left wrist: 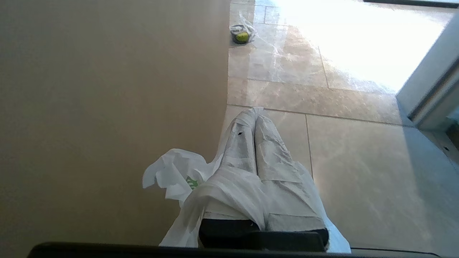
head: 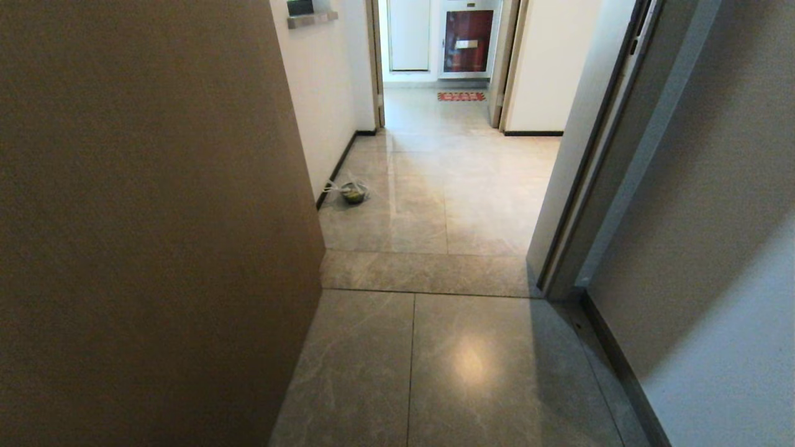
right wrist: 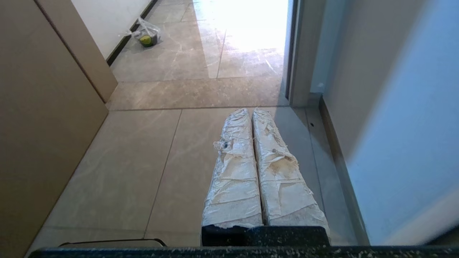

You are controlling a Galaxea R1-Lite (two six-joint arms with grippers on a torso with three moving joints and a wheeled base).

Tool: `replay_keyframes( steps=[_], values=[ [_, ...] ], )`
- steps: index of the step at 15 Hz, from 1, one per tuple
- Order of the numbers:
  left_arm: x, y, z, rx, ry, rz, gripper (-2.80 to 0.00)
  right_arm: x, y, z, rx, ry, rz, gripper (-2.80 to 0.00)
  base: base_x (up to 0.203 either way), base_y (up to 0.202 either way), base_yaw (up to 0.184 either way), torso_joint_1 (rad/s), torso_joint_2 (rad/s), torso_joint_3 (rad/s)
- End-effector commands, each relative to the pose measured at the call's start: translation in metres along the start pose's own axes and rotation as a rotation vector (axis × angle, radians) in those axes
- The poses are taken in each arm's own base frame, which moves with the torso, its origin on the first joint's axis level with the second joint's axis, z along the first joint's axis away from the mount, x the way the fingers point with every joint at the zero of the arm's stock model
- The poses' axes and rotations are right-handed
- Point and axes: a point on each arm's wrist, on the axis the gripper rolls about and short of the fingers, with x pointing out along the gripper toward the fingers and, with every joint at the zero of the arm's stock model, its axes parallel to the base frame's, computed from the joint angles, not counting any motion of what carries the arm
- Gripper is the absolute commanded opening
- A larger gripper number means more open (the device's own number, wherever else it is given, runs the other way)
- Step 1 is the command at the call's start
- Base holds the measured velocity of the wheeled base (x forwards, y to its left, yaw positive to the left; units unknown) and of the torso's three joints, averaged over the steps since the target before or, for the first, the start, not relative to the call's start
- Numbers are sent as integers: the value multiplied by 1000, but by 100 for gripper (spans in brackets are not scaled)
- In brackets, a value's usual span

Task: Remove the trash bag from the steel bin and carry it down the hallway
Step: Put the trash bag at the door

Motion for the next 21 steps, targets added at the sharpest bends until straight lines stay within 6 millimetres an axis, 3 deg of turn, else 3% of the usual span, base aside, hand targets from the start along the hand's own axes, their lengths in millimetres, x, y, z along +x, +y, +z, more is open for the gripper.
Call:
replay_keyframes(
  steps=[1,21],
  values=[
    [0,0,0,0,2,-1,-280,0,0,0,1,-1,0,-280,190,0,0,2,6,2],
    [0,0,0,-2,2,1,-280,0,0,0,1,-1,0,-280,193,0,1,3,3,1]
  ],
)
